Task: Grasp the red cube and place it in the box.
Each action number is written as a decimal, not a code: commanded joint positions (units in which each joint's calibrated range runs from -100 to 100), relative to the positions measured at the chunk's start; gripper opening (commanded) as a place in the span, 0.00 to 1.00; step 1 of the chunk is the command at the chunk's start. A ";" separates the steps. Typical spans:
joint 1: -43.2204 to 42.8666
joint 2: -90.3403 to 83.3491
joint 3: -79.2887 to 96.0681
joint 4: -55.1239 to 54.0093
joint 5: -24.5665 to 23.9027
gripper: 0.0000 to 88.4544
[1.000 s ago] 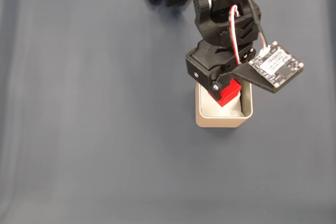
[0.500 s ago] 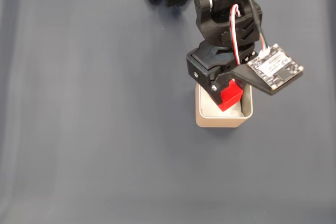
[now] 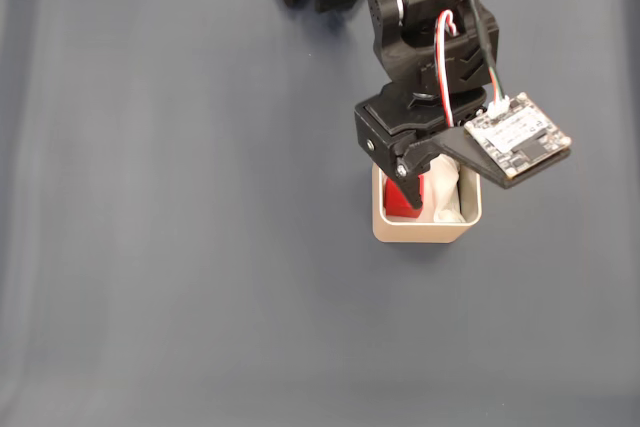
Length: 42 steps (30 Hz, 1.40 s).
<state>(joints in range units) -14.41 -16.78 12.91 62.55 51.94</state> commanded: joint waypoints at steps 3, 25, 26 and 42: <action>0.49 -1.80 -0.63 -0.95 -0.44 0.45; 4.48 -6.41 4.21 -5.28 -0.73 0.20; 5.12 -6.84 4.75 -5.53 -0.59 0.17; 15.45 -17.98 16.80 -9.79 0.54 0.00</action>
<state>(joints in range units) -0.63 -31.08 29.09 54.37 52.48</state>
